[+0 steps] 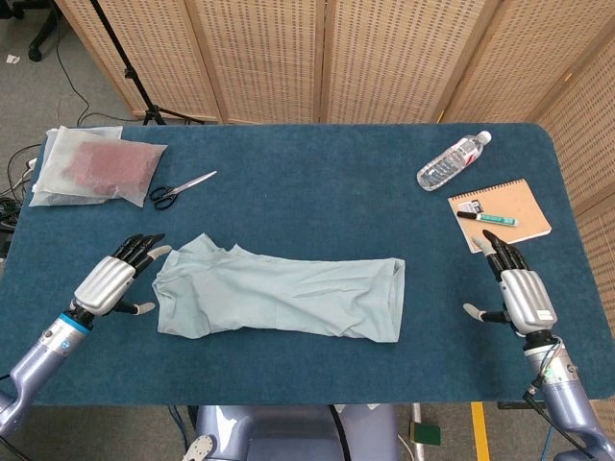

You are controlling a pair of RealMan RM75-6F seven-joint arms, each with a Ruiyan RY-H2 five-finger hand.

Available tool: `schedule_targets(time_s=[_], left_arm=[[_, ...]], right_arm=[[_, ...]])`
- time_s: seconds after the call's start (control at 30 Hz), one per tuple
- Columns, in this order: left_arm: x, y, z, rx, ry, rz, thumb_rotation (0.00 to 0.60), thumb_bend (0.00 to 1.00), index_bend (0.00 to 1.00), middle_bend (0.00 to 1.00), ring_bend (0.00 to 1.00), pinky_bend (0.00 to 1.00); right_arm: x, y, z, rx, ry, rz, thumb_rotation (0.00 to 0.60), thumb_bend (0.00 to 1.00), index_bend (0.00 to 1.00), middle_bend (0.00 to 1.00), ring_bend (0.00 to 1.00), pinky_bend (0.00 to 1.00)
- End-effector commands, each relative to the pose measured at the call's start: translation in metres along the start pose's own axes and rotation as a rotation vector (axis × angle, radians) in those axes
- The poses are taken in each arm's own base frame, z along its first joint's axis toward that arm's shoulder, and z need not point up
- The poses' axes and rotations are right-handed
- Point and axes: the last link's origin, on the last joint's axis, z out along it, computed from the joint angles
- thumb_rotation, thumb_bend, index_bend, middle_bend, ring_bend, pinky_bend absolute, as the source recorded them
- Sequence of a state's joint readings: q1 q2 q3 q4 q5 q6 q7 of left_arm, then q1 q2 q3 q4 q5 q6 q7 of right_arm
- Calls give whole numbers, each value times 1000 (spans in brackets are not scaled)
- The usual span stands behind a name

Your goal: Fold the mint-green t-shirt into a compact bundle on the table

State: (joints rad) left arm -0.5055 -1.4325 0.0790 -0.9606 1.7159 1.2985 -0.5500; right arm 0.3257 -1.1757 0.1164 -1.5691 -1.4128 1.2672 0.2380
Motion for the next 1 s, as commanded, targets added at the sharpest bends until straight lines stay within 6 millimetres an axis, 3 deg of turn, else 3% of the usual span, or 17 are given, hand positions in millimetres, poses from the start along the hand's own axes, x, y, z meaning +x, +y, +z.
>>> schedule_targets(time_s=[0.03, 0.43, 1.0], left_arm=[[-7, -8, 1, -24, -49, 98, 600, 101, 15, 0, 0, 0], [-13, -24, 19, -60, -108, 258, 600, 138, 174, 0, 0, 0], [-16, -18, 21, -143, -23, 222, 600, 221, 428, 0, 0, 0]], right_arm=[[0, 0, 0, -2, 0, 1, 600, 0, 0, 0, 0, 70], [-1, 2, 2, -12, 3, 0, 600, 0, 0, 0, 0, 70], [-1, 4, 3, -26, 9, 2, 600, 0, 0, 0, 0, 70]])
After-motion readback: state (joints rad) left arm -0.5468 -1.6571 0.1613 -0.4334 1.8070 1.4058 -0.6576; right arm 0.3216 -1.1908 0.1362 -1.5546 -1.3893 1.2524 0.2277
